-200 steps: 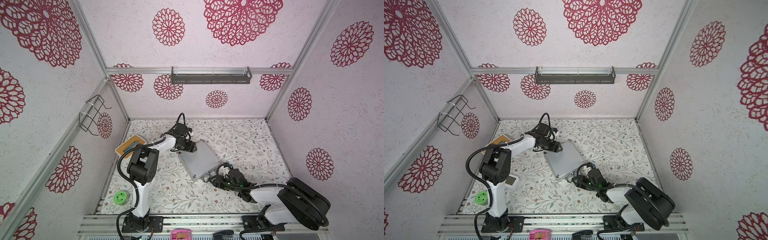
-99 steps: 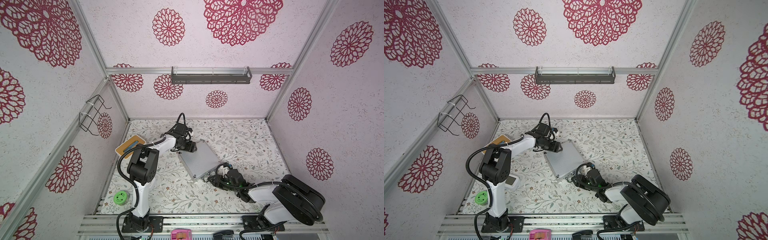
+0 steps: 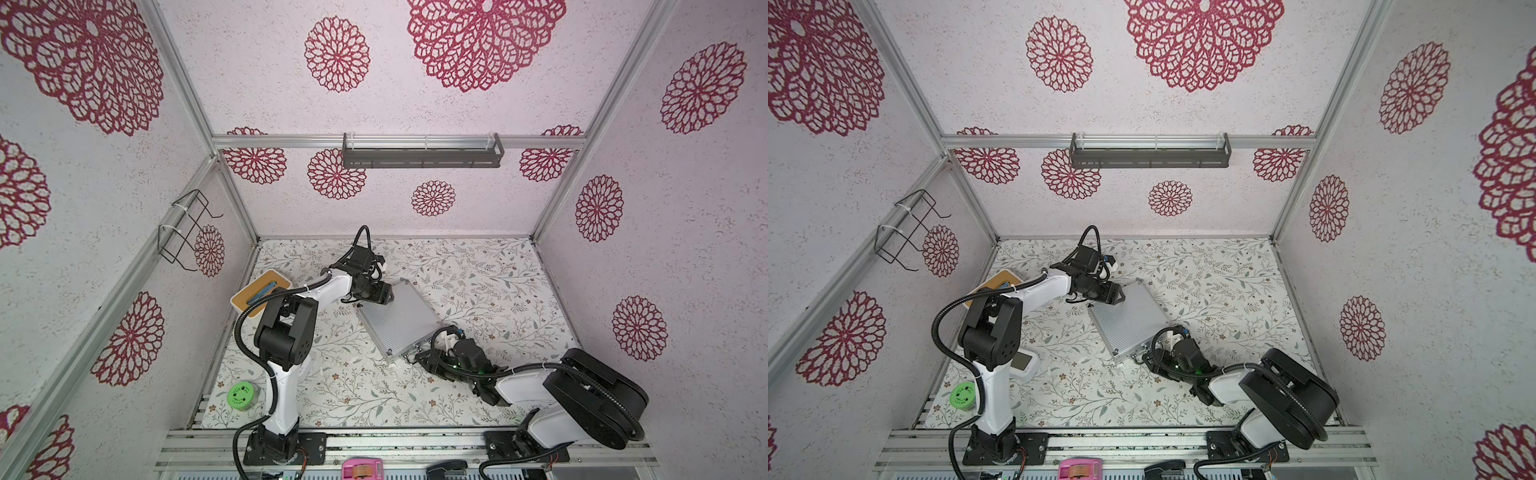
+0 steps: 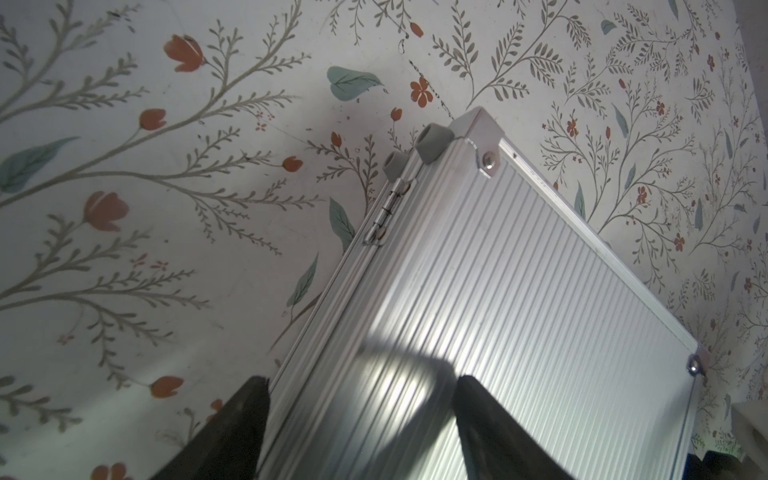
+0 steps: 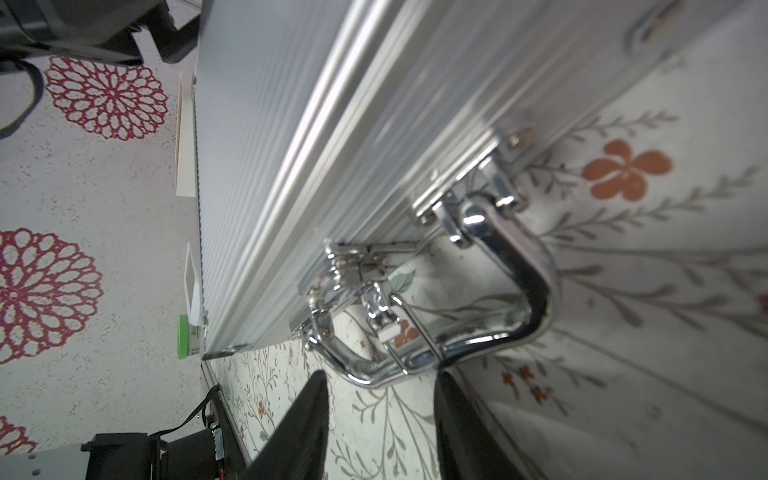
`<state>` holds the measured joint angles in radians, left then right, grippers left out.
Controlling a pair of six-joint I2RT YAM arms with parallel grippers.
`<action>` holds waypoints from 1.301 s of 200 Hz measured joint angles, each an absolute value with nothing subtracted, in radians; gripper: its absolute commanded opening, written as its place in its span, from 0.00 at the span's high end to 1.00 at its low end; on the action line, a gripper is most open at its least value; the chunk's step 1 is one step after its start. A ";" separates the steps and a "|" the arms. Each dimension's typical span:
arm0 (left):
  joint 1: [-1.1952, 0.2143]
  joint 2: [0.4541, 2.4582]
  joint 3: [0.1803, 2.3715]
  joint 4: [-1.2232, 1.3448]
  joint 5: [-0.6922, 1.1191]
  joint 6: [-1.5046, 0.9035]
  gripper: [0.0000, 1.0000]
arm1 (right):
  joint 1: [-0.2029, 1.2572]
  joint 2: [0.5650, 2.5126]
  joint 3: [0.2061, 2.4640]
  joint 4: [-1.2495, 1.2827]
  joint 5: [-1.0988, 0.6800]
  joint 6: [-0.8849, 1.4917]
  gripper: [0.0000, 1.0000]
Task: Close the poker set cases
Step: Fasten the fastener on the poker set case.
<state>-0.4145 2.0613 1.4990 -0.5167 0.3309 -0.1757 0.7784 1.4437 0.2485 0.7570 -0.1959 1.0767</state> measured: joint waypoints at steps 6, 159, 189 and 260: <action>-0.414 2.061 1.499 -0.517 0.331 -0.176 0.26 | 0.779 1.436 0.250 0.754 -0.193 1.077 0.58; -0.414 2.061 1.499 -0.516 0.327 -0.175 0.26 | 0.782 1.350 0.303 0.627 -0.183 1.079 0.58; -0.414 2.061 1.499 -0.517 0.327 -0.176 0.26 | 0.782 1.338 0.370 0.634 -0.179 1.065 0.58; -0.414 2.061 1.499 -0.515 0.326 -0.172 0.26 | 0.780 1.440 0.430 0.714 -0.206 1.040 0.58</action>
